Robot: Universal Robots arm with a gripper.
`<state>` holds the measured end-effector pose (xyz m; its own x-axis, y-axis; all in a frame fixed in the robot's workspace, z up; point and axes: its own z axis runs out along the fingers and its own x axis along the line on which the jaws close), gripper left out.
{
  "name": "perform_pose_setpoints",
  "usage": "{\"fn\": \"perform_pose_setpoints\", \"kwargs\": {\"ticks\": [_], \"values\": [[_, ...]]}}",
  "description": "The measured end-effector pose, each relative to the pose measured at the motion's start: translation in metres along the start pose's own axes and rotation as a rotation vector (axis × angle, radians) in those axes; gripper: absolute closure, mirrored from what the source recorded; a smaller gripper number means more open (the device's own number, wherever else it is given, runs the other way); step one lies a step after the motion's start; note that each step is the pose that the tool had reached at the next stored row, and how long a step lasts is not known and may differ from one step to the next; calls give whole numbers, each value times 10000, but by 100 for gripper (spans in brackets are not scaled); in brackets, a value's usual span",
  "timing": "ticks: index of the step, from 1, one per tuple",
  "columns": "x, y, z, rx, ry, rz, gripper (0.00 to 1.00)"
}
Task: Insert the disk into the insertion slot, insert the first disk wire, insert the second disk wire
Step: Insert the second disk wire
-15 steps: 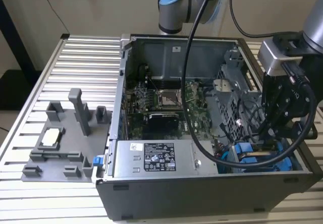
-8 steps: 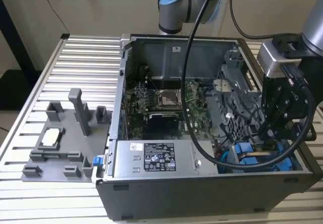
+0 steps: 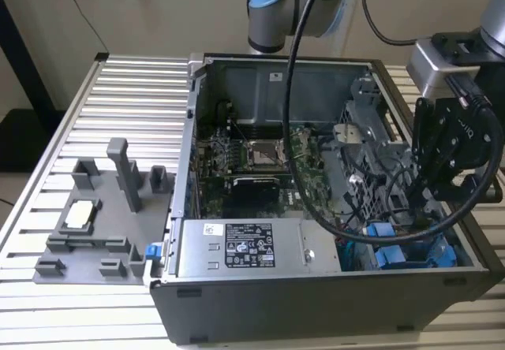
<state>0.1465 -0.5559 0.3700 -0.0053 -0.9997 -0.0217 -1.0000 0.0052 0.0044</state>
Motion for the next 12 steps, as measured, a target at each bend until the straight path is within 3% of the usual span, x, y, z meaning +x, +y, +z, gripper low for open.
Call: {"fn": "perform_pose_setpoints", "kwargs": {"ticks": [4, 6, 8, 9, 12], "values": [[-96, 89, -9, 4, 1, 0, 83], [-118, 140, -30, 4, 2, -1, 71], [-132, 195, -56, 3, 0, 0, 71], [-138, 223, -70, 3, 2, 0, 65], [-161, 311, -84, 3, 1, -1, 65]]}}
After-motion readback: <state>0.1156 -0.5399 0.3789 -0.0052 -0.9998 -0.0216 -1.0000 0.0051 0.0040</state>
